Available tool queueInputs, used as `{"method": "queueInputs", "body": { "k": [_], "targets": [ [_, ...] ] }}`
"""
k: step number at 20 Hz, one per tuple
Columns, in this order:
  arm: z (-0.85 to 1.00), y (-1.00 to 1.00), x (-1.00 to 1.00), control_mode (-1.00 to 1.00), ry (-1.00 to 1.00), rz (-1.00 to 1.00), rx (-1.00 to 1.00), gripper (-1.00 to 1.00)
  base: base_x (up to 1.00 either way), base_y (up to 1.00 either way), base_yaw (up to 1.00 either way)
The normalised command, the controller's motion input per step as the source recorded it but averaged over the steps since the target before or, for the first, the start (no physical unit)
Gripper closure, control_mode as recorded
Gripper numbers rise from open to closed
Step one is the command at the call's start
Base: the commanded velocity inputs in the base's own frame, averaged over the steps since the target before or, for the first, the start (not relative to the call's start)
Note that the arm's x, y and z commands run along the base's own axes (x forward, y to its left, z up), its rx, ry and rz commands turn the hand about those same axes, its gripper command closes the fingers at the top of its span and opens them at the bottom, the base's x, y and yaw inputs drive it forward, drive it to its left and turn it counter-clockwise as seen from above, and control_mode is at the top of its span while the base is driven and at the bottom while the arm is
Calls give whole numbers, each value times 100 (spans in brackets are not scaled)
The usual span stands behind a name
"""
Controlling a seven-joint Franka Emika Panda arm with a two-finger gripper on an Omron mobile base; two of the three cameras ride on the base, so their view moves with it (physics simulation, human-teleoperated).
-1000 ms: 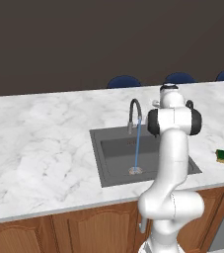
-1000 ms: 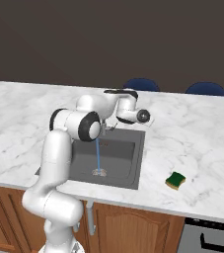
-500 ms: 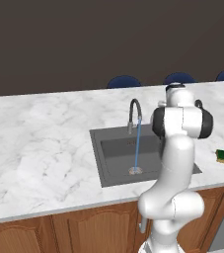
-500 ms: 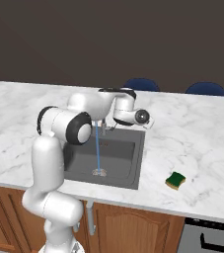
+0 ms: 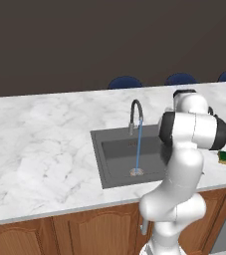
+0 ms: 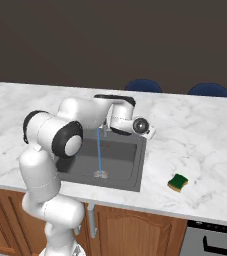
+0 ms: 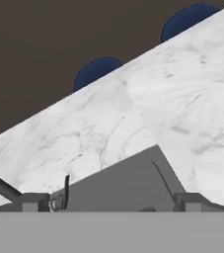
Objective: Soak the sponge with water for a few seconds and then drop it inside the sink.
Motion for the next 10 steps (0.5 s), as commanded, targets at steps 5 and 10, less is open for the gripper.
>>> {"method": "queueInputs", "body": {
  "k": [5,10],
  "targets": [
    [15,0,-48,-100,12,-3,-3,-100,0,0,0],
    [23,0,-39,-100,11,-2,-2,-100,0,0,0]
  ]
}}
